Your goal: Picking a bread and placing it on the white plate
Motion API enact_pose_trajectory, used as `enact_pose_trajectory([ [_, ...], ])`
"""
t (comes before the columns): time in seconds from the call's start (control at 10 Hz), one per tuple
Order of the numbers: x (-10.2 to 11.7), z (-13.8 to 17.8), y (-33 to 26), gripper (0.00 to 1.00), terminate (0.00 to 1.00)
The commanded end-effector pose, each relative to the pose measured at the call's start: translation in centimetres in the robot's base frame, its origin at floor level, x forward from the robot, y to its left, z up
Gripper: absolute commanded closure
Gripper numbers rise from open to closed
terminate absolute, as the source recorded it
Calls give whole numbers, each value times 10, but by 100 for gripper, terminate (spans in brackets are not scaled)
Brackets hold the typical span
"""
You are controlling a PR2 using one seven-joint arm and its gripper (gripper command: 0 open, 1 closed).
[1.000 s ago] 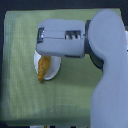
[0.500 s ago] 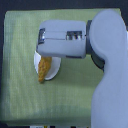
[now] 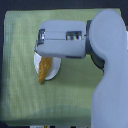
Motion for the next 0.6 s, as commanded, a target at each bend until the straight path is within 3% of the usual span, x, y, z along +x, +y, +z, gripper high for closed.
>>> enact_pose_trajectory([
  [0.0,24,34,2,0,0],
  [0.4,42,110,-22,0,0],
  [0.5,46,142,-42,0,0],
])
